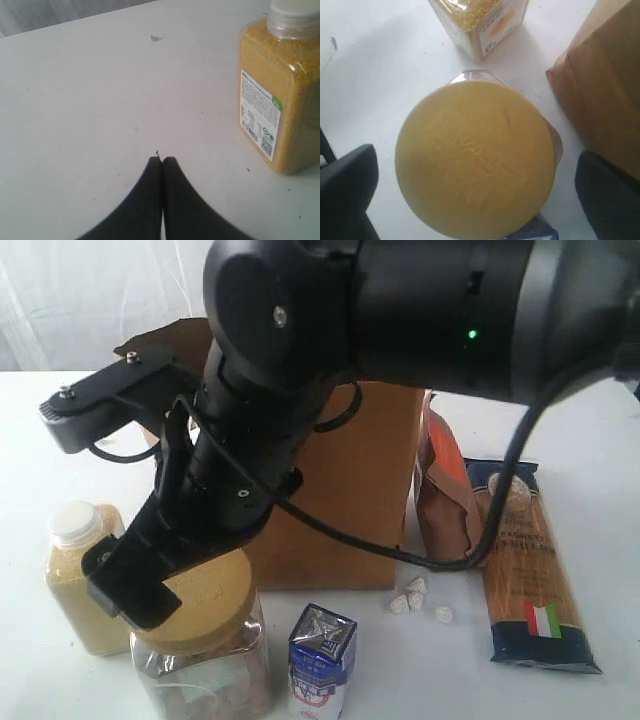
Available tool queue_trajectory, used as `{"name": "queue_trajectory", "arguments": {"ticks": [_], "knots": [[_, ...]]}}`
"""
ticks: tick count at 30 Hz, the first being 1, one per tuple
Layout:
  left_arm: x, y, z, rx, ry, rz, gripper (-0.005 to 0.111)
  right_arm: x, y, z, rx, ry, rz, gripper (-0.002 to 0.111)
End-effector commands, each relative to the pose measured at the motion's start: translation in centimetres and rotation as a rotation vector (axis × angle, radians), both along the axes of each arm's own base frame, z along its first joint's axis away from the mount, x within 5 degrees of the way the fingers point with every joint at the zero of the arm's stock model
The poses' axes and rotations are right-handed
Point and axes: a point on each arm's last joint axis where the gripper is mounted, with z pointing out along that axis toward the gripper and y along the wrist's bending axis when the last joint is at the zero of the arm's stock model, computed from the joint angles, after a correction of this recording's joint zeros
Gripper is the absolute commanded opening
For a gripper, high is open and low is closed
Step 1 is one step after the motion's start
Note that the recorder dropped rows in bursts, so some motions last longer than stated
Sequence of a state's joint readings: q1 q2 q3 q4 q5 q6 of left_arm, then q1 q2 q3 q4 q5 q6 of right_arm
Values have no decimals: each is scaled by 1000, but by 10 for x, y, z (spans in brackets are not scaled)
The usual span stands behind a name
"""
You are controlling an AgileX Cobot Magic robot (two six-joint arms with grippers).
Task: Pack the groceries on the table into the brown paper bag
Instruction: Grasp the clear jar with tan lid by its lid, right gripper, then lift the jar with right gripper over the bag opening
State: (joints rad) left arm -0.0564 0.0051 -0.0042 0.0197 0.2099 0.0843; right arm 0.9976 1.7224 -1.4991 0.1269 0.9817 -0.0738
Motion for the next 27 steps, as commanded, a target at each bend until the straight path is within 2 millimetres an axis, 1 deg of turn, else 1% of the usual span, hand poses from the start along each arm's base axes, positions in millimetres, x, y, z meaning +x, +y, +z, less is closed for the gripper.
{"name": "queue_trajectory", "arguments": {"ticks": [1,11,20,24,26,27], "knots": [[0,0,-1,-11,-1,4,0,2,3,-7,-34,23,1,105],[0,0,-1,-11,-1,4,0,3,9,-18,-47,47,3,105],[0,0,-1,-11,-1,4,0,8,16,-36,-73,61,10,105],[0,0,-1,-11,-1,4,0,10,20,-36,-39,39,4,104],[0,0,-1,-11,-1,4,0,10,20,-36,-40,40,4,88],[0,0,-1,-11,-1,4,0,10,19,-36,-45,45,2,77]]}}
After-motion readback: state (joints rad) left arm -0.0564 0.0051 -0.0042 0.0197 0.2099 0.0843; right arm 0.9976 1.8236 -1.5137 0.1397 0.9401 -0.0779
